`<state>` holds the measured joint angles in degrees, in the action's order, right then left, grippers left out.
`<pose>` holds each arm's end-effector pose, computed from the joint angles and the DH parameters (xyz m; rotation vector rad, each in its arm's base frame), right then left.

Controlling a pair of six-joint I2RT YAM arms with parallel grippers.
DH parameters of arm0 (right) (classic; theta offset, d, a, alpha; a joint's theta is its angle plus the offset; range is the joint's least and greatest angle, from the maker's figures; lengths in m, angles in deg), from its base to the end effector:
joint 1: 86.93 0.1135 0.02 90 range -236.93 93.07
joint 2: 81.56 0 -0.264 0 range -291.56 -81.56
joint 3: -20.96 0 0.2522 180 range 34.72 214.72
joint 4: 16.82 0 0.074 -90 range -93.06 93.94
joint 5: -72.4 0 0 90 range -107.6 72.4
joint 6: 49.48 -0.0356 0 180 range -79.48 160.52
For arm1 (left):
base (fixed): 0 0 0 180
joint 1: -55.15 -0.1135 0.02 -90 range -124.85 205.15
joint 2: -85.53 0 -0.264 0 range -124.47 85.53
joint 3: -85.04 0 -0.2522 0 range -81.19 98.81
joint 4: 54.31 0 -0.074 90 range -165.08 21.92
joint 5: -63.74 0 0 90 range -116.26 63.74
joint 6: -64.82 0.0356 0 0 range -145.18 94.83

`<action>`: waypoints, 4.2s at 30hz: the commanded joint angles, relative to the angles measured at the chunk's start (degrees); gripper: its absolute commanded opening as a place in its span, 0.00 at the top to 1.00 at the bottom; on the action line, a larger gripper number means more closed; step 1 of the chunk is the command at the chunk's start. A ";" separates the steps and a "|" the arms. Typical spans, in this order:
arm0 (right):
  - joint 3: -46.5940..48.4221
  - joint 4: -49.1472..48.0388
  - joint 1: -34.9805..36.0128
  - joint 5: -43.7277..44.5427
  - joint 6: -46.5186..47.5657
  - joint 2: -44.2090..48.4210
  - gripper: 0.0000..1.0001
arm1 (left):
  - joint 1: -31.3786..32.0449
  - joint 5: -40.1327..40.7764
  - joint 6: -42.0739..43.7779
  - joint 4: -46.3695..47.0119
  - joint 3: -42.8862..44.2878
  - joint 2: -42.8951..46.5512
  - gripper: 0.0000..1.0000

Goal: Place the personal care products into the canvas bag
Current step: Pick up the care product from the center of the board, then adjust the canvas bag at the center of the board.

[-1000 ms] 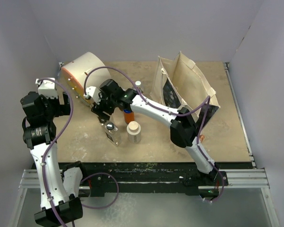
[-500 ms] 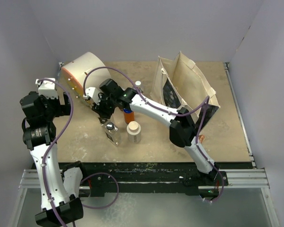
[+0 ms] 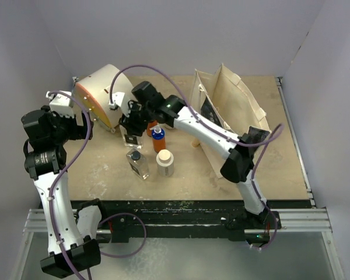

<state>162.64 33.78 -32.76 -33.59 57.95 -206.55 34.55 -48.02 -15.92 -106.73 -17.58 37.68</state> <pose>0.2864 0.4134 0.3418 -1.4254 1.6940 0.6649 0.1553 0.0443 0.3919 0.0540 1.9398 -0.0286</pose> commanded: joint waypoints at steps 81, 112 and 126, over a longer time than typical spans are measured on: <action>-20.12 21.44 -44.65 -9.83 12.54 50.77 1.00 | 53.61 -2.52 15.22 0.48 27.97 -33.22 0.01; -31.69 20.45 -50.09 -27.03 11.37 58.03 1.00 | 60.23 -9.31 -10.73 19.47 65.01 -77.64 0.20; -29.03 15.50 -50.48 -15.50 9.65 57.43 1.00 | 60.77 -6.34 -6.57 16.63 67.19 -74.85 0.12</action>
<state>129.20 58.43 -82.87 -52.63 68.20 -149.11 95.86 -55.49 -25.10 -90.25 48.36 -43.17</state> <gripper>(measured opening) 0.518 0.865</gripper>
